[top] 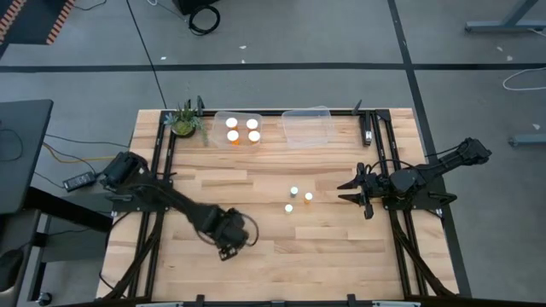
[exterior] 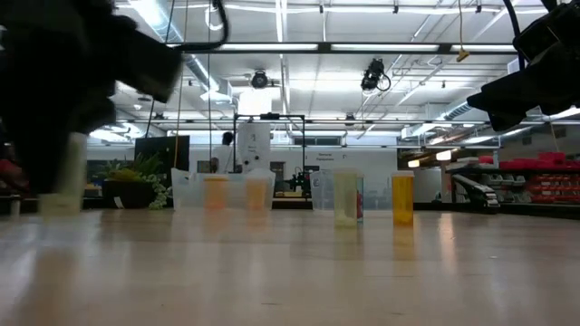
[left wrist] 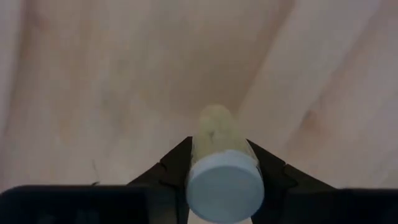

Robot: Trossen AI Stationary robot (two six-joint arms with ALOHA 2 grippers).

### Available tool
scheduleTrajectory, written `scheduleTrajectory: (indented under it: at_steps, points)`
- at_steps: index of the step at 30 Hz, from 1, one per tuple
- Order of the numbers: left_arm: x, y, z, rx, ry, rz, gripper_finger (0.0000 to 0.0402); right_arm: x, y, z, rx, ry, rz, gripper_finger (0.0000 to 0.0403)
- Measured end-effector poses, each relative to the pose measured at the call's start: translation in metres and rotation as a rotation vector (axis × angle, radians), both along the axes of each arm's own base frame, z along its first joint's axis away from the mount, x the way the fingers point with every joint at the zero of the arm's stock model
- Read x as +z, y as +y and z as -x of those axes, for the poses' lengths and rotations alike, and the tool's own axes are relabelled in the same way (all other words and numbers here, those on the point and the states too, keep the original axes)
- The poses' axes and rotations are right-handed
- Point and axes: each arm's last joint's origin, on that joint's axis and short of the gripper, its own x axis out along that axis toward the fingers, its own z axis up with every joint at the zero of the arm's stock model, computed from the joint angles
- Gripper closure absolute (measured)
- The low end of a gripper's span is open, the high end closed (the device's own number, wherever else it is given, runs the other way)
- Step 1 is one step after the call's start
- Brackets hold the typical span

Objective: Pick and place medicine bottles into bin by pill shape (circle, oval)
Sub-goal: Put the bottom small yellow pill bottle into the right bin

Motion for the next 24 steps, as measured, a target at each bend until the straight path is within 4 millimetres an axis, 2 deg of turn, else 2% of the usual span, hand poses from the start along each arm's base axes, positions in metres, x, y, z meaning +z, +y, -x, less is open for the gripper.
scheduleTrajectory:
  at_steps: [10,24]
  points:
    - [0.008,0.078,-0.039,-0.068,-0.100,0.024,0.0284,0.000,0.000,0.000,0.000,0.000,0.000,0.0265]
    - [0.049,0.192,-0.077,-0.127,-0.289,-0.091,0.0282,0.000,0.000,0.000,0.000,0.000,0.000,0.0265]
